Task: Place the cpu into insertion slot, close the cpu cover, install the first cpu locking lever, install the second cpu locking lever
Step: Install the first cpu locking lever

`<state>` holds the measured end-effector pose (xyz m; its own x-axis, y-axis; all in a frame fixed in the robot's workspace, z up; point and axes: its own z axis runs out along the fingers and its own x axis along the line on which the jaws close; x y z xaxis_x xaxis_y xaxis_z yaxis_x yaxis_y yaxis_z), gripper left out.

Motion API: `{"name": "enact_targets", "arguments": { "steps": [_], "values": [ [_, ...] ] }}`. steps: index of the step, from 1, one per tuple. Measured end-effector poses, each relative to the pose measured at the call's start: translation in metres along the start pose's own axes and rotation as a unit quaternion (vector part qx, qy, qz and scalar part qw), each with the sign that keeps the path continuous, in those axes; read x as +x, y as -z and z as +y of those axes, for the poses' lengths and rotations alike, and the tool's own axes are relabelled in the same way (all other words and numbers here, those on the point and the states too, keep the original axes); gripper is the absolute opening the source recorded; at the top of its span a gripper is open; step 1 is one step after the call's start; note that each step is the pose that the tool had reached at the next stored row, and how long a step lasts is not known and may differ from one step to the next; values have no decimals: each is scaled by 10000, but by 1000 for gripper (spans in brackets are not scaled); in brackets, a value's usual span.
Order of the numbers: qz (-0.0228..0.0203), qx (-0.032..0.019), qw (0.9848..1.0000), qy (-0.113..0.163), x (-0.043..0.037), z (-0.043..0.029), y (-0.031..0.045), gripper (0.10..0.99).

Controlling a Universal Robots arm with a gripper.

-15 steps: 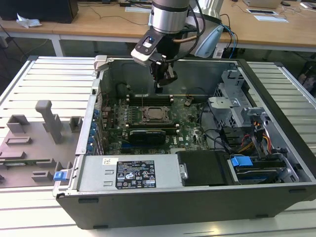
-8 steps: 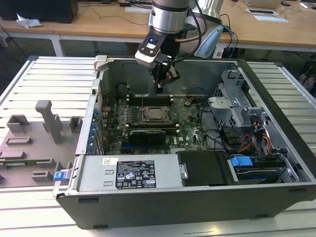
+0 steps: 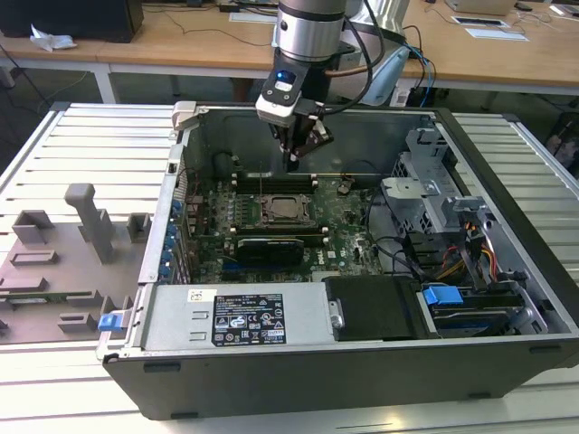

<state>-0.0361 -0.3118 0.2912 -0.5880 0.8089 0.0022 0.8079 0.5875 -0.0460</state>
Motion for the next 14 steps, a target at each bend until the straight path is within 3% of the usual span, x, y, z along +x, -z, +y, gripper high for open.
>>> {"name": "enact_targets", "arguments": {
  "steps": [6, 14],
  "values": [
    [-17, 1, 9993, 364, 0, 0, 0, 106],
    [-43, 2, 9957, 927, 0, 0, 0, 106]
  ]
}}
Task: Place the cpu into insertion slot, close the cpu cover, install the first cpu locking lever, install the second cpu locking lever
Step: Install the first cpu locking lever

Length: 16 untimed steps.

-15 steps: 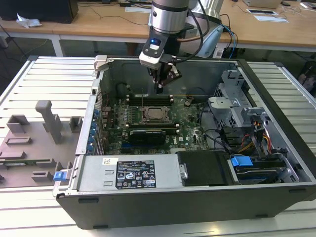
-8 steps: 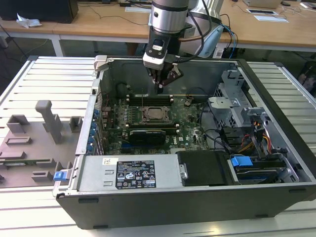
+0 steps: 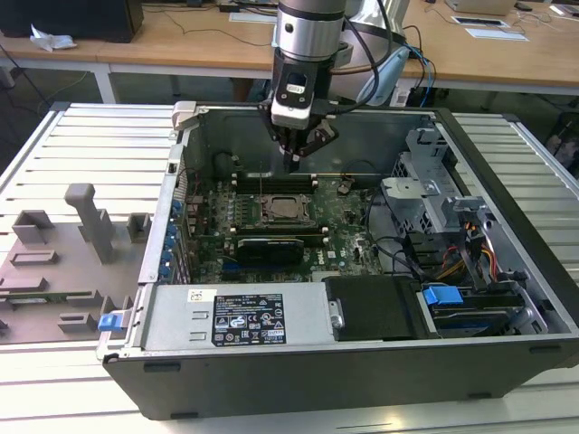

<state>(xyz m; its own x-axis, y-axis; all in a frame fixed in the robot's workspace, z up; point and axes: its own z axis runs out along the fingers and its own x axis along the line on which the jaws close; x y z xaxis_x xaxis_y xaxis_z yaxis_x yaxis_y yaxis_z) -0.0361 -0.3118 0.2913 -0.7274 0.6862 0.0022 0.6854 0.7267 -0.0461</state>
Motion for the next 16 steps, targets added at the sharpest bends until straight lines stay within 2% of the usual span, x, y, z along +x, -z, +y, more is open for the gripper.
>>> {"name": "enact_targets", "arguments": {
  "steps": [5, 9, 11, 16],
  "values": [
    [-12, 1, 9997, 258, 0, 0, 0, 106],
    [-23, 1, 9988, 492, 0, 0, 0, 106],
    [-32, 2, 9977, 683, 0, 0, 0, 106],
    [-42, 2, 9959, 904, 0, 0, 0, 106]
  ]
}}
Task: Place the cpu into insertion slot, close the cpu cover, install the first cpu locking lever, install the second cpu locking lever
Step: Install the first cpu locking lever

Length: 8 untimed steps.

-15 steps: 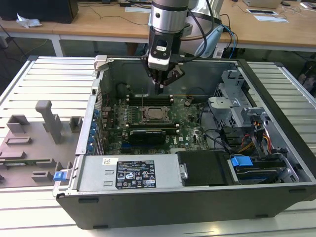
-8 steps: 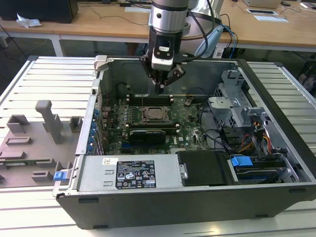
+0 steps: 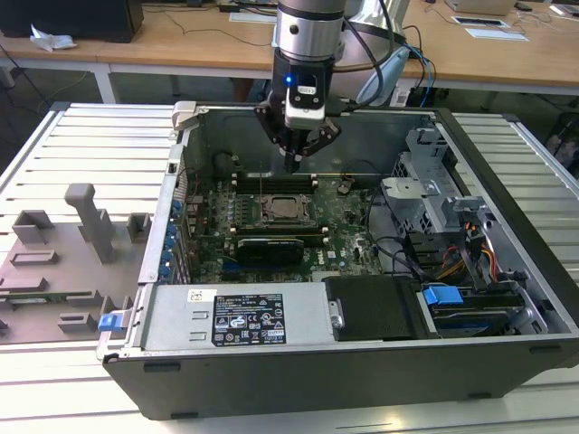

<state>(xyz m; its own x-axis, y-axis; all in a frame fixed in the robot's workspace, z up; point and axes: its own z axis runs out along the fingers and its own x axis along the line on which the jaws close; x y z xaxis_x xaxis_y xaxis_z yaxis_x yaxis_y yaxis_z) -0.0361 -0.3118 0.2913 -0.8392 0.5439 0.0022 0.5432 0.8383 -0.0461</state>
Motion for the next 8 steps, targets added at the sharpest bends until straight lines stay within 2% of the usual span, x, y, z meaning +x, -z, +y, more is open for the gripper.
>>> {"name": "enact_targets", "arguments": {
  "steps": [5, 8],
  "values": [
    [-12, 1, 9997, 250, 0, 0, 0, 106],
    [-21, 1, 9990, 451, 0, 0, 0, 106]
  ]
}}
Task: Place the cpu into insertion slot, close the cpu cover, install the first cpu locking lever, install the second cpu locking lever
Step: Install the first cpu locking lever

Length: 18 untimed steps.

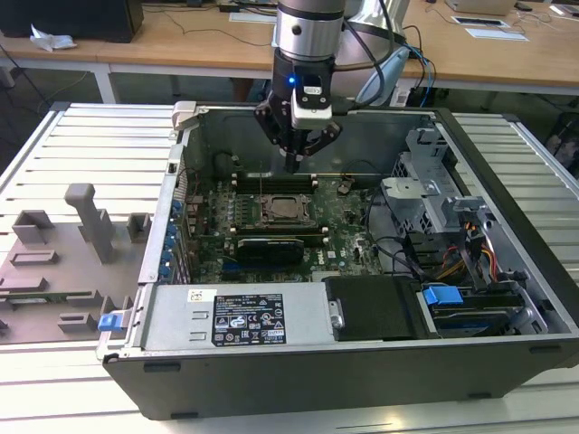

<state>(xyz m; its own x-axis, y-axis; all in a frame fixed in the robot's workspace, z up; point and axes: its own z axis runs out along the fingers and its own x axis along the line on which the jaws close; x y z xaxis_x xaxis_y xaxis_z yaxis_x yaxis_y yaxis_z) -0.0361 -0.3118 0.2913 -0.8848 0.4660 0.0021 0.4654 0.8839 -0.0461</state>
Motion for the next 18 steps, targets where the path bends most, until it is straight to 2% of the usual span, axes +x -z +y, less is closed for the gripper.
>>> {"name": "enact_targets", "arguments": {
  "steps": [4, 7, 10, 14, 18],
  "values": [
    [-13, 0, 9996, 280, 0, 0, 0, 106],
    [-31, 1, 9977, 674, 0, 0, 0, 106],
    [-37, 2, 9968, 801, 0, 0, 0, 106],
    [-47, 2, 9948, 1019, 0, 0, 0, 106],
    [-59, 2, 9918, 1279, 0, 0, 0, 106]
  ]
}}
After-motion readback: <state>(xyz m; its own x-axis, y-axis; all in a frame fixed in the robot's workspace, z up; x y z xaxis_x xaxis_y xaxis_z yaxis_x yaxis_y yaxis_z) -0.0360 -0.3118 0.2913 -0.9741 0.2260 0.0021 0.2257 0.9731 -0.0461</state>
